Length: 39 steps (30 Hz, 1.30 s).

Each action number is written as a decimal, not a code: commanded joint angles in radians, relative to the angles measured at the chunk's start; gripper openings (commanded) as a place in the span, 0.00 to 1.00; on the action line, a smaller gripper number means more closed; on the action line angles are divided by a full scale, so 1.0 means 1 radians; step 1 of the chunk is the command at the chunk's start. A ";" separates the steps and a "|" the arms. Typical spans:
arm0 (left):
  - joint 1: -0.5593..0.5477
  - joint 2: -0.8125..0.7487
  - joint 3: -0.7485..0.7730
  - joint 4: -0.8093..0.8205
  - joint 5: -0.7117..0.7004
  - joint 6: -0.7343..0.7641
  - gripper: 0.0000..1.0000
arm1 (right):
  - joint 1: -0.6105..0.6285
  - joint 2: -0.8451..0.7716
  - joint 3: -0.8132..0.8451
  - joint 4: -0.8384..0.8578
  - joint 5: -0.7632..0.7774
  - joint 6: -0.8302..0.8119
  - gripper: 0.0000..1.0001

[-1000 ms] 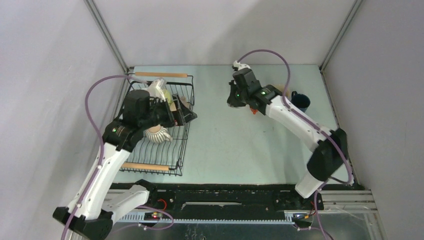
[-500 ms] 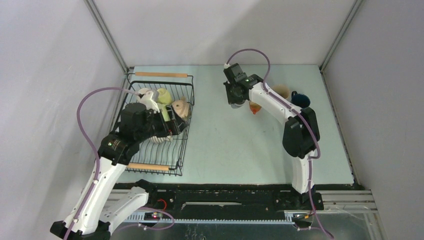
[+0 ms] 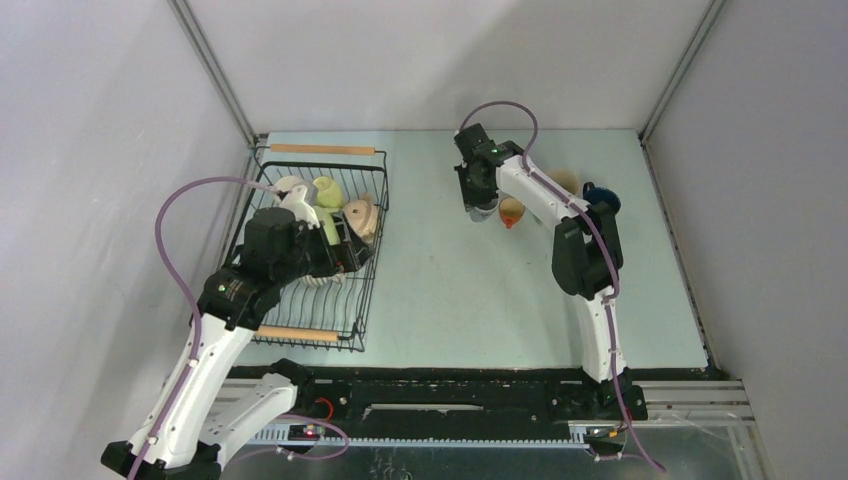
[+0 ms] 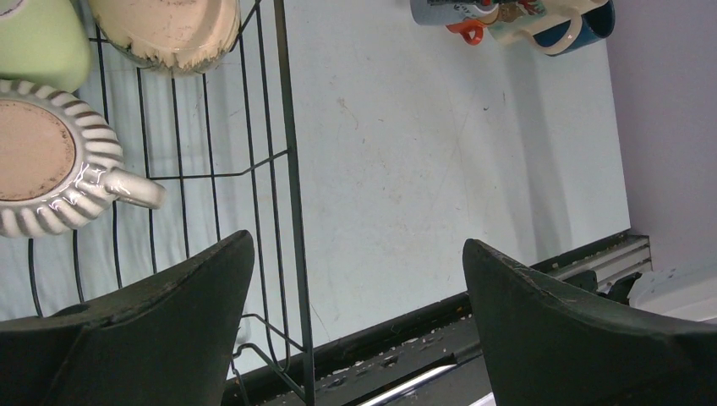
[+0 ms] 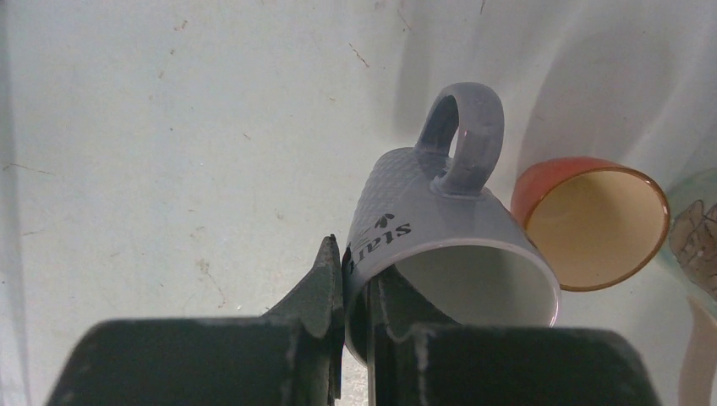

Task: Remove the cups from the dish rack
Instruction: Place the cup at the center of the board.

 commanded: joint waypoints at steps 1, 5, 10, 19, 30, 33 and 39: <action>-0.004 -0.006 -0.032 0.012 -0.016 0.026 1.00 | 0.000 0.022 0.056 -0.010 -0.012 -0.023 0.00; -0.004 -0.006 -0.036 0.012 -0.015 0.026 1.00 | -0.003 0.049 0.071 -0.014 -0.015 -0.021 0.00; -0.005 -0.007 -0.041 0.012 -0.015 0.029 1.00 | -0.009 0.081 0.100 -0.033 -0.011 -0.018 0.00; -0.004 -0.006 -0.047 0.012 -0.013 0.028 1.00 | -0.013 0.127 0.149 -0.075 0.004 -0.009 0.22; -0.004 -0.002 -0.046 0.012 -0.014 0.035 1.00 | -0.006 0.117 0.228 -0.108 -0.019 0.002 0.51; -0.005 -0.002 -0.042 0.012 -0.020 0.031 1.00 | -0.002 0.090 0.235 -0.114 -0.018 0.005 0.58; -0.004 0.006 -0.013 0.006 -0.043 0.025 1.00 | 0.016 0.018 0.227 -0.123 0.016 0.010 0.74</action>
